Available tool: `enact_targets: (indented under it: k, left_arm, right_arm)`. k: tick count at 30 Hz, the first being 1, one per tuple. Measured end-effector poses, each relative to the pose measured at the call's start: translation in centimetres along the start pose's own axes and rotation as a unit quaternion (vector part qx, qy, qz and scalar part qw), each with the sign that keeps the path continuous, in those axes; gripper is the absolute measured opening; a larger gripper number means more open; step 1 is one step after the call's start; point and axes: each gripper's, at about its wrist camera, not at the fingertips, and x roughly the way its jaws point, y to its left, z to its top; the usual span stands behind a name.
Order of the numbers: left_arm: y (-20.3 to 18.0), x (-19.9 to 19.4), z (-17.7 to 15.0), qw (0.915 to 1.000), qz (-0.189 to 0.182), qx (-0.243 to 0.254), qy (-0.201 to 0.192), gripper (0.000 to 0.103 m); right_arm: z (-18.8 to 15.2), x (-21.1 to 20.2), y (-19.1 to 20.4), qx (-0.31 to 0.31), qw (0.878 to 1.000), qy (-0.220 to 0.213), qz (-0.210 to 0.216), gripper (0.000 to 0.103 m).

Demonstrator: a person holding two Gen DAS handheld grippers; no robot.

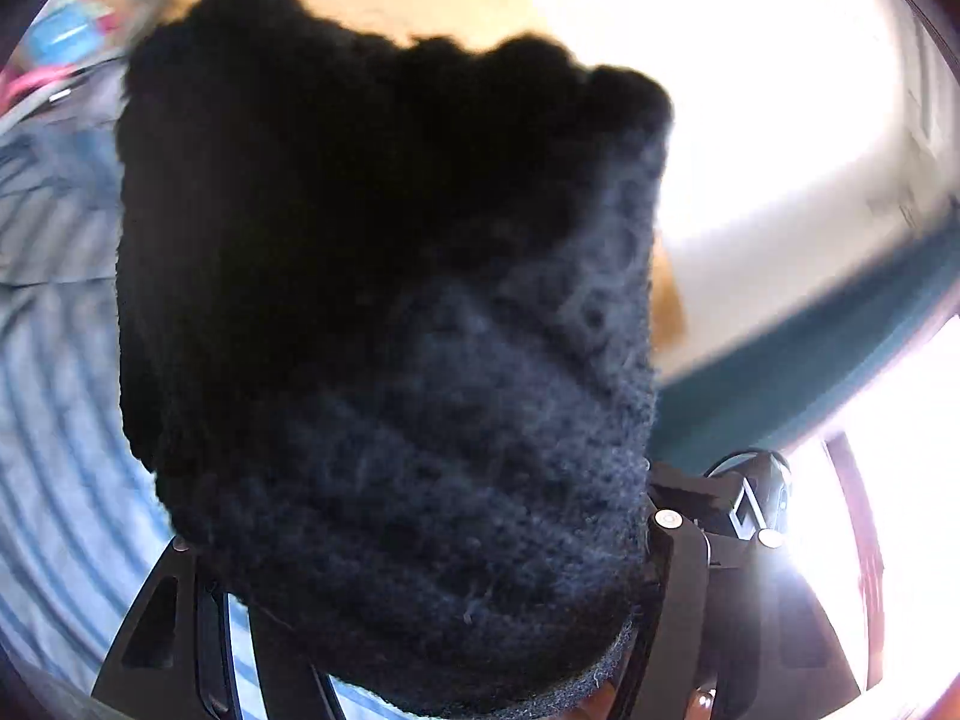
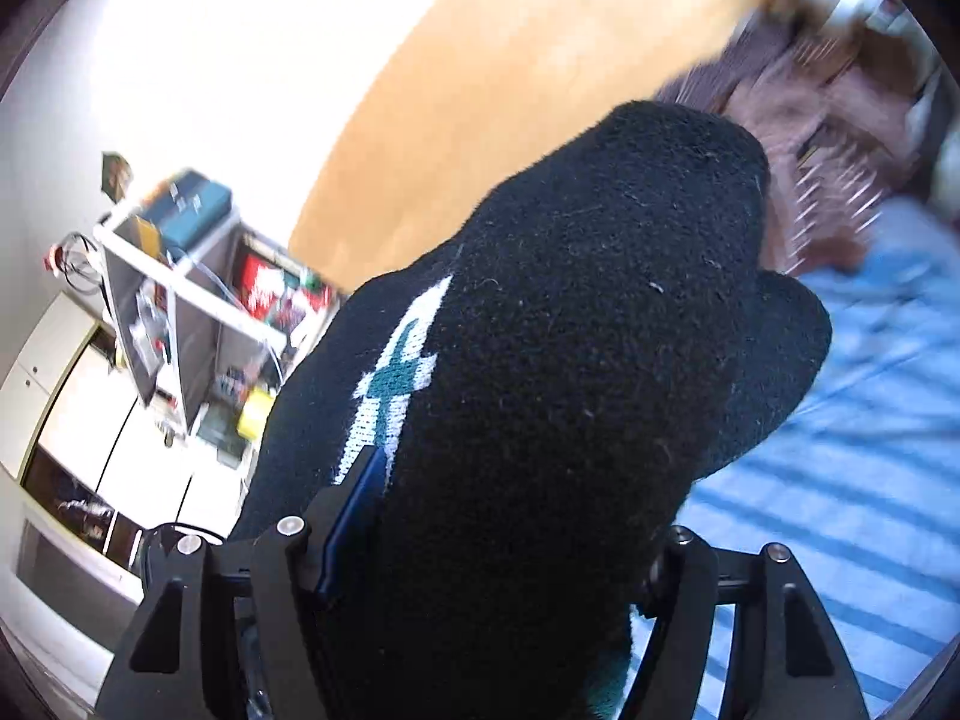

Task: Fold clothes
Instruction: 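Carry the lifted black sweater bundle toward the star-patterned duvet with both grippers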

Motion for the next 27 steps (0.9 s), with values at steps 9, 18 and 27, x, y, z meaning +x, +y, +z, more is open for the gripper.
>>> enact_targets:
  k: [9,18,27]
  left_arm:
    - [-19.4,6.3,-4.3,0.9681,-0.098,0.177,0.148,0.067]
    - [-30.8,13.9,-12.7,0.9125,-0.151,0.227,0.305,0.067]
    - [-35.0,21.1,-25.1,0.8681,-0.155,0.254,0.397,0.067]
  right_arm:
    - [2.9,-21.6,-2.8,0.067,0.978,-0.196,-0.032,0.071]
    - [1.1,-37.4,-6.8,0.121,0.934,-0.318,-0.111,0.071]
    - [-4.0,-47.9,-16.5,0.233,0.891,-0.367,-0.133,0.071]
